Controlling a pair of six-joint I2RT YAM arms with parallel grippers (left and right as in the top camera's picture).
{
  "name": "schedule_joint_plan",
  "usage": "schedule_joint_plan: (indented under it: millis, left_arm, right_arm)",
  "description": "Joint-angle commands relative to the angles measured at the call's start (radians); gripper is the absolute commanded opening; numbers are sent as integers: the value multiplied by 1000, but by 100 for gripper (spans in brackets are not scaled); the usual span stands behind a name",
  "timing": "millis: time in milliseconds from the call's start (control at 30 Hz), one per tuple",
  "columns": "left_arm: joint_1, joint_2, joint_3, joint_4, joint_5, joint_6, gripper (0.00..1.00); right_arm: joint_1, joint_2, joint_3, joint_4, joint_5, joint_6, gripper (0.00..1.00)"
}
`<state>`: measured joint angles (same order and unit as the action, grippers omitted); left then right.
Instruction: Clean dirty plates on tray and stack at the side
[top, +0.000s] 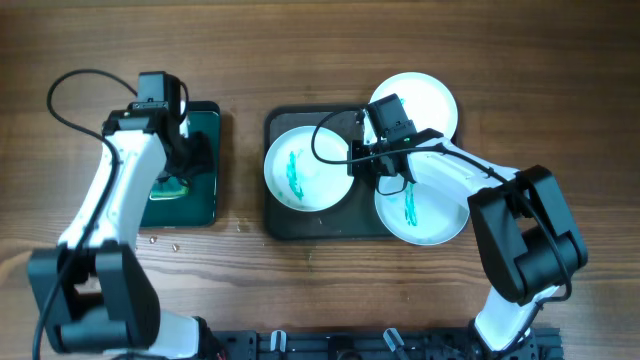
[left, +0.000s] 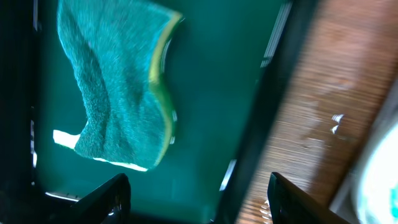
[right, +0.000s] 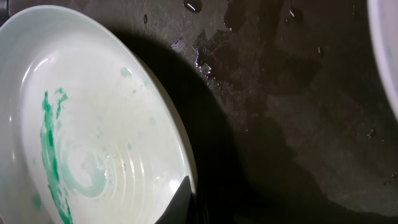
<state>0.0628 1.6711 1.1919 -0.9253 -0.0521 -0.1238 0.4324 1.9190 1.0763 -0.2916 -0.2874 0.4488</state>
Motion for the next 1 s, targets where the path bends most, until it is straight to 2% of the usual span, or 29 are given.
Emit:
schedule_joint_plan:
  millis: [0,133,333,400,600,833,967]
  left_arm:
    - [67,20,13,12,82,32,69]
    - [87,28,13,53,119,94,69]
    - [105,81,13,147,26,121,69]
    - [125,103,13,168,41,126,68]
    - [168,151,13,172,70,277,63]
    - [187,164,13,205,127,312,63]
    - [189,175,13,201,103,311,55]
  right_arm:
    - [3,37,15,2,5,-4,4]
    - [3,37,14,0,16,-5,4]
    - [3,38,12,-1,29,-13,4]
    - [3,38,12,0,26,-11,4]
    - [3,38,12,0,26,-12,4]
    - [3,38,12,4,27,-11,4]
    - [3,38,12,7,27,-11,4]
